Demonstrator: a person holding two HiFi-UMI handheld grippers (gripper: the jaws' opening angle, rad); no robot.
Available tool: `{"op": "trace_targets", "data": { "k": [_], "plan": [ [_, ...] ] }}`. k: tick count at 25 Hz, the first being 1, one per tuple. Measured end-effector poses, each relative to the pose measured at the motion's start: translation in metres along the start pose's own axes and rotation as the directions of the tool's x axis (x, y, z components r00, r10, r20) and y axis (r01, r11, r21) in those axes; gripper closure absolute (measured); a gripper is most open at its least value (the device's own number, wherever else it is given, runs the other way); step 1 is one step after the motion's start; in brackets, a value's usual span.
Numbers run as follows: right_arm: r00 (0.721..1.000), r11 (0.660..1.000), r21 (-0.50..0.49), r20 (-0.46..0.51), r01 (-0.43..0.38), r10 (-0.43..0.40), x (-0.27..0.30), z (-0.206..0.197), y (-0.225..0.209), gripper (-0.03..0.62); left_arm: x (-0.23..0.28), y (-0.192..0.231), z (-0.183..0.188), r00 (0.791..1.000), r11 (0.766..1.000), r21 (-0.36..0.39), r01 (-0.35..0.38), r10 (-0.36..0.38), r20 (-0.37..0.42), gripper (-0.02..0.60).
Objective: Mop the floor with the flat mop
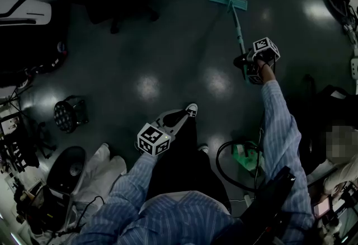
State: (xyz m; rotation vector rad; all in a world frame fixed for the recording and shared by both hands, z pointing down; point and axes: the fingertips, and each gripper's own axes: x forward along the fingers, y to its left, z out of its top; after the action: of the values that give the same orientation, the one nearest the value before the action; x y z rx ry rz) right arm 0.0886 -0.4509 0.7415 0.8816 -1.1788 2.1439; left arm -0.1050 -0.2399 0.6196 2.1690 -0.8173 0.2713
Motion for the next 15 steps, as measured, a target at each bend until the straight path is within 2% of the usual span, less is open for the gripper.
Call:
{"op": "trace_targets", "data": {
  "k": [8, 15],
  "plan": [
    [0.999, 0.999, 0.015, -0.031, -0.031, 0.031, 0.006, -0.086, -0.061, 0.568, -0.003, -0.029, -0.002, 1.000, 0.998, 0.050, 0.024, -0.024, 0.009, 0.538],
    [0.995, 0.995, 0.046, -0.031, -0.090, 0.092, 0.007, -0.192, -0.112, 0.568, -0.030, -0.081, -0.036, 0.999, 0.996, 0.077, 0.037, -0.038, 0.004, 0.538]
  ]
}}
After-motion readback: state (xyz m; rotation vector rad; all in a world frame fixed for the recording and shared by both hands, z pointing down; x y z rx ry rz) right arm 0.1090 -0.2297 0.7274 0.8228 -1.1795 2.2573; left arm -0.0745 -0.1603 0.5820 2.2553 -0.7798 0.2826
